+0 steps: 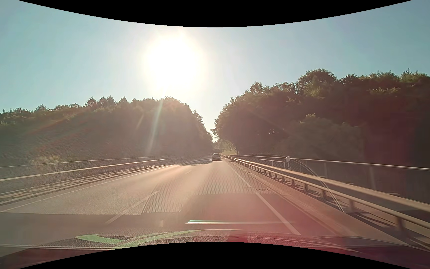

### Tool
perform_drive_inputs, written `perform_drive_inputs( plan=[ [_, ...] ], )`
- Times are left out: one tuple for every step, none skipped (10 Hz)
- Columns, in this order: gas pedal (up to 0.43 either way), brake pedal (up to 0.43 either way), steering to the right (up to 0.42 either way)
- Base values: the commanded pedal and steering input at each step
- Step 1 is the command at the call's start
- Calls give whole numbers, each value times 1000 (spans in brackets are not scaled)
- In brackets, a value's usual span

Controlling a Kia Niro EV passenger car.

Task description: Follow the waypoints while adhering to traffic rules and regulations

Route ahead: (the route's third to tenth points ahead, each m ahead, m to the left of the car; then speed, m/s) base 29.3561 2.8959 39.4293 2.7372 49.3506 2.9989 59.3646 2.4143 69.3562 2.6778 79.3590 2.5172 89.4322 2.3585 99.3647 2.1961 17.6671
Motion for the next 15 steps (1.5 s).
perform_drive_inputs(
  plan=[
    [331,0,-3],
    [331,0,-3],
    [319,0,-3],
    [319,0,-3],
    [319,0,-3],
    [311,0,-3],
    [299,0,-3],
    [287,0,-3],
    [280,0,-3],
    [268,0,-3],
    [268,0,-3],
    [268,0,-3],
    [268,0,-3],
    [268,0,-3],
    [268,0,-3]
  ],
)
